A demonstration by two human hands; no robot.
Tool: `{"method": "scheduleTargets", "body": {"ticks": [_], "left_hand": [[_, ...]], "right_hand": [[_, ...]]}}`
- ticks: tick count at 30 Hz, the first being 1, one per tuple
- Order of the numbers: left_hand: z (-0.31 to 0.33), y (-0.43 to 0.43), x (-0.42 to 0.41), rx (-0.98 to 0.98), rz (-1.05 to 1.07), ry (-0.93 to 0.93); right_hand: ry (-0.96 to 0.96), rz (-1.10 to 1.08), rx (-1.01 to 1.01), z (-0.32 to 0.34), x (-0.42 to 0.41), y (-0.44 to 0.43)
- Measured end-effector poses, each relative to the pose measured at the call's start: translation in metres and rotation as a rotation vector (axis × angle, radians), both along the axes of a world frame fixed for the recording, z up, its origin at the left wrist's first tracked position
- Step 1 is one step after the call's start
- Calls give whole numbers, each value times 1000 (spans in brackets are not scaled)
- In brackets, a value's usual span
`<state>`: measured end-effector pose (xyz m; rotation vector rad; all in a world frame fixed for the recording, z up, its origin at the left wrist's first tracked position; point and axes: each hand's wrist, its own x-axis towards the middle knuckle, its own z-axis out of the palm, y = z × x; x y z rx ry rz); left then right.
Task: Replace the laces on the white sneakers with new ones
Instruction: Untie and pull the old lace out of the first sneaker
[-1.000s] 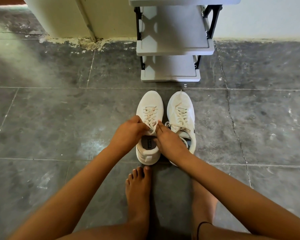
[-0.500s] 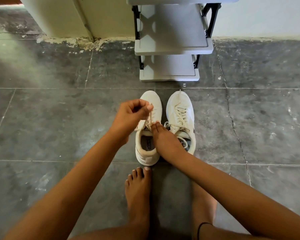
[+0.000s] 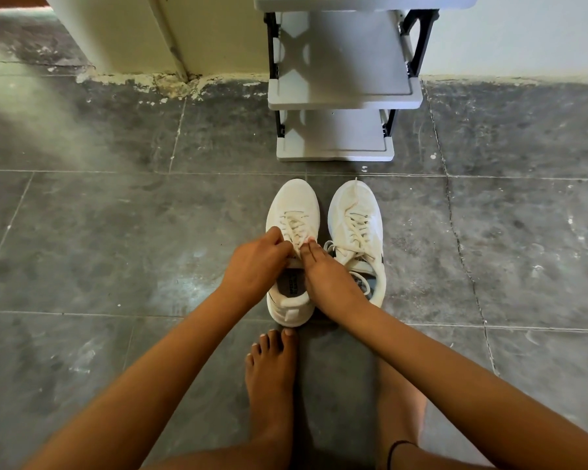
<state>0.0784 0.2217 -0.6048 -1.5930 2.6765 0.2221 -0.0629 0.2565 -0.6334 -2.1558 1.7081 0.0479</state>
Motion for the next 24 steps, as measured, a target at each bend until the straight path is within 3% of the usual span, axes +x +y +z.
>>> {"method": "scheduleTargets", "body": {"ticks": [5, 9, 13, 19, 22, 24], "left_hand": [[0, 11, 0, -116, -123, -125], [2, 17, 3, -228, -138, -57], [-12, 15, -6, -88, -2, 6], [1, 1, 13, 309, 151, 706], [3, 8, 18, 462, 262, 896], [1, 10, 17, 415, 294, 886]], "right_hand": [[-5, -8, 4, 1, 0, 0], [-11, -10, 8, 2, 0, 1], [0, -17, 14, 3, 0, 1], [32, -29, 15, 2, 1, 1], [53, -17, 26, 2, 1, 1], [62, 0, 26, 1, 1, 0]]}}
